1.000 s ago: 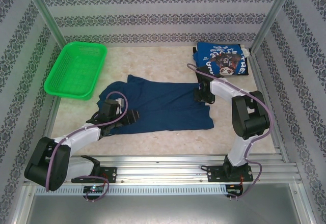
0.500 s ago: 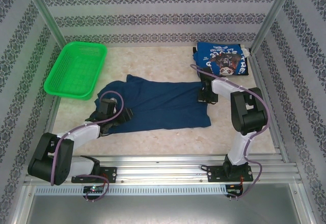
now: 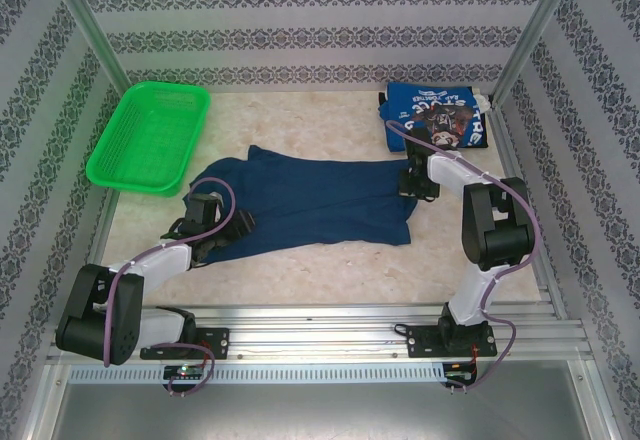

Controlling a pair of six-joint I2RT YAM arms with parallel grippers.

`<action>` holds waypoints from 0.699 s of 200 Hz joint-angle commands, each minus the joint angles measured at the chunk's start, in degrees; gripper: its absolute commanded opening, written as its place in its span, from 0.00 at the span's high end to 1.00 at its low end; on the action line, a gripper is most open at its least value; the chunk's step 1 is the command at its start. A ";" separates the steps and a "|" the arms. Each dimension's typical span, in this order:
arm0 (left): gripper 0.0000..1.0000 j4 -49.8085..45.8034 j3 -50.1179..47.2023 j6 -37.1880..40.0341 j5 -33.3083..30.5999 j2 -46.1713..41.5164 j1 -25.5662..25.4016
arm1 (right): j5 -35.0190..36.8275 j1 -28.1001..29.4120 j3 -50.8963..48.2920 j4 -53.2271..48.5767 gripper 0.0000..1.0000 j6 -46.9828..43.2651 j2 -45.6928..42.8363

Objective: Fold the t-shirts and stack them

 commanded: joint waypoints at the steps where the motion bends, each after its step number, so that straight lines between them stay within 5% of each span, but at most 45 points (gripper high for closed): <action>1: 0.27 0.63 -2.26 1.64 1.86 1.11 0.97 | 4.37 -1.42 -0.86 -2.67 0.86 -1.70 0.14; 13: 0.27 2.63 -2.73 1.59 4.16 1.13 0.91 | 4.81 -1.59 -1.77 -1.77 0.72 -1.34 -0.17; 39: 0.25 3.22 -2.04 3.63 8.65 0.94 0.28 | 6.22 -1.53 -4.32 1.13 0.64 0.02 -5.35; 140: 0.19 -0.96 0.29 4.77 12.11 -7.48 -0.34 | -12.74 1.11 -14.16 7.21 0.58 7.28 -14.43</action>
